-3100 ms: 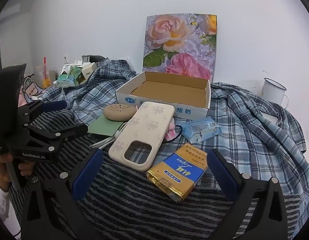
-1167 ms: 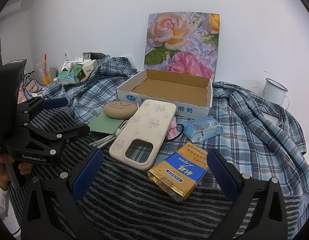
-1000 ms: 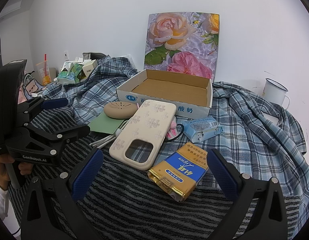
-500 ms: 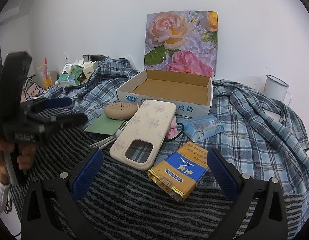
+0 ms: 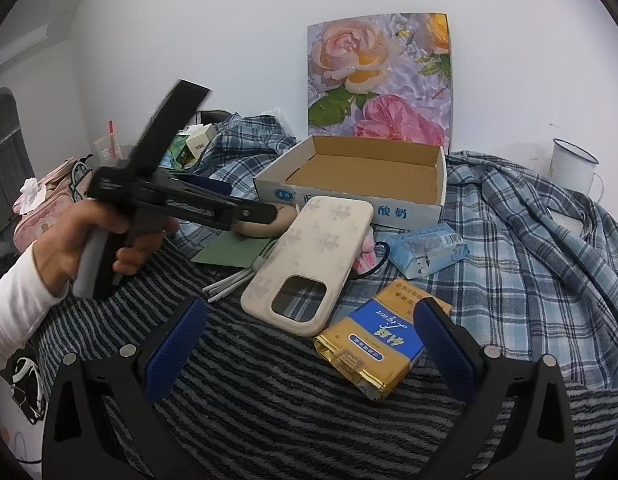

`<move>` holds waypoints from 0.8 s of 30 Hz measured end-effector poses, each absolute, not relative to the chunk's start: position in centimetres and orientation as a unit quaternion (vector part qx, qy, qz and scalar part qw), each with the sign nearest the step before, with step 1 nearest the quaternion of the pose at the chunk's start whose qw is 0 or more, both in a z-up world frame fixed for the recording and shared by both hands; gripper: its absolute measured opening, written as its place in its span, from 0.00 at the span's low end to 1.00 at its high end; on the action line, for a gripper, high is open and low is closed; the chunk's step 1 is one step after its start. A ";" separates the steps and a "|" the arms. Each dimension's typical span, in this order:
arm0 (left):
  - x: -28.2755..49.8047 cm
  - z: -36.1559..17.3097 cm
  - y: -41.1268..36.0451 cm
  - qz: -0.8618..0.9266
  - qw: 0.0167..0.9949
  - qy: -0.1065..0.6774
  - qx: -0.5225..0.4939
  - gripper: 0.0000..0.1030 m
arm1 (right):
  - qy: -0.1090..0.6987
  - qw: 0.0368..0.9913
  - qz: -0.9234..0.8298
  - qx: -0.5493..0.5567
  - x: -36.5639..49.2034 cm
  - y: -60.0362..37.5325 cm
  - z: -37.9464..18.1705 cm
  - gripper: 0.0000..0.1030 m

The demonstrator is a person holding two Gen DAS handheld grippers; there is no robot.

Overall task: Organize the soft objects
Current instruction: 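Grasp the beige round puck with the left gripper while the right grasps the gold Liqun pack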

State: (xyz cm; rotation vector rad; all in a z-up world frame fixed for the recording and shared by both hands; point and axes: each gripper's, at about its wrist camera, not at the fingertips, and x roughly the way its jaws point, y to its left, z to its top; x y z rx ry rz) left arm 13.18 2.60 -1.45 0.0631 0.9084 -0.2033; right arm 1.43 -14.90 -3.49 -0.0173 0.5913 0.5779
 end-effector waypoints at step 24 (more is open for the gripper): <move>14.0 -2.9 3.4 -0.125 0.883 0.452 -0.008 0.79 | 0.415 0.813 0.365 -0.182 9.0 -15.4 -6.3 1.00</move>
